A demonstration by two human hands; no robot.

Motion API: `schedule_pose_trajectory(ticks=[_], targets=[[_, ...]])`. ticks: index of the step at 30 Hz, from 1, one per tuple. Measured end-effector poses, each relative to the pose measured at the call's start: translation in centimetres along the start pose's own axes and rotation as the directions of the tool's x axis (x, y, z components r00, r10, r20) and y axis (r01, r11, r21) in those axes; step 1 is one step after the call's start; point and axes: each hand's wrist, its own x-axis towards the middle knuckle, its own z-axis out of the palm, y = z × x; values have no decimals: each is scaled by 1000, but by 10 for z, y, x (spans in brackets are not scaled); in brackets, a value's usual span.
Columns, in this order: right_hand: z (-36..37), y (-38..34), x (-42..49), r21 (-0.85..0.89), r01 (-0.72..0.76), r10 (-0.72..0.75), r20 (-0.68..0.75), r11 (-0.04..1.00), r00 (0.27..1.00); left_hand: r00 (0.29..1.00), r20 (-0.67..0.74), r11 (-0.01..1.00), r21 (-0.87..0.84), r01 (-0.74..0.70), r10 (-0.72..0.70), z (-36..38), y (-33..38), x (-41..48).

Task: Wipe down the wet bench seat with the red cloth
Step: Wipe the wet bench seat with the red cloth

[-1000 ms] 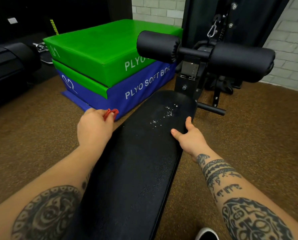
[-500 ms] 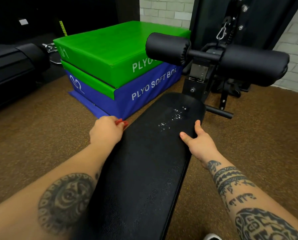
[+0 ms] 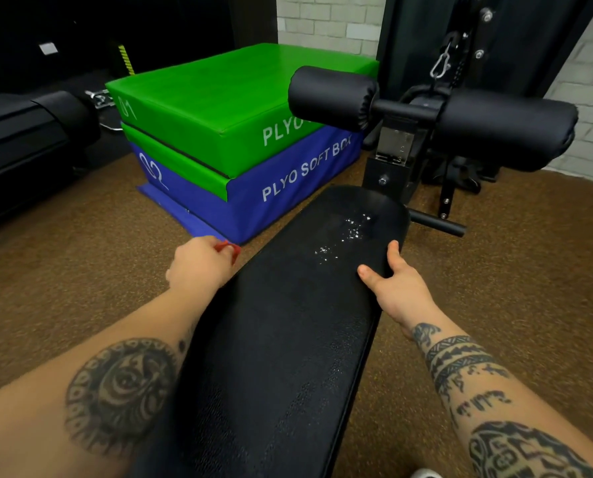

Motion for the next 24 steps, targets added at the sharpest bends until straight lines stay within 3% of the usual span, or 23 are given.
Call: schedule_pose_trajectory(ticks=[2, 5, 7, 9, 12, 17, 20, 24], targets=[[0, 1, 1, -10, -5, 5, -3, 1000, 1000, 996, -80, 996, -73, -53, 47, -2, 8, -4], [0, 1, 2, -9, -9, 9, 7, 1000, 1000, 908, -172, 911, -97, -401, 381, -3, 41, -29], [0, 2, 3, -11, -12, 12, 2, 1000, 1000, 810, -65, 806, -81, -587, 583, 3, 51, -48], [0, 2, 1, -21, -12, 13, 2, 1000, 1000, 745, -1, 745, 17, -667, 667, 18, 39, -61], [-1, 4, 2, -11, 1, -1, 3, 1000, 1000, 844, -97, 847, 125, -516, 528, 28, 33, -59], [0, 2, 0, -37, 6, -5, 20, 999, 1000, 982, -69, 962, 225, -154, 174, 16, 37, -31], [-1, 4, 1, -57, -3, 4, 19, 998, 1000, 998, -39, 993, 105, 57, -53, 1, 21, -16], [-3, -2, 1, -59, -23, 26, 43, 998, 999, 994, -78, 990, -128, 63, -74, -10, 23, -14]])
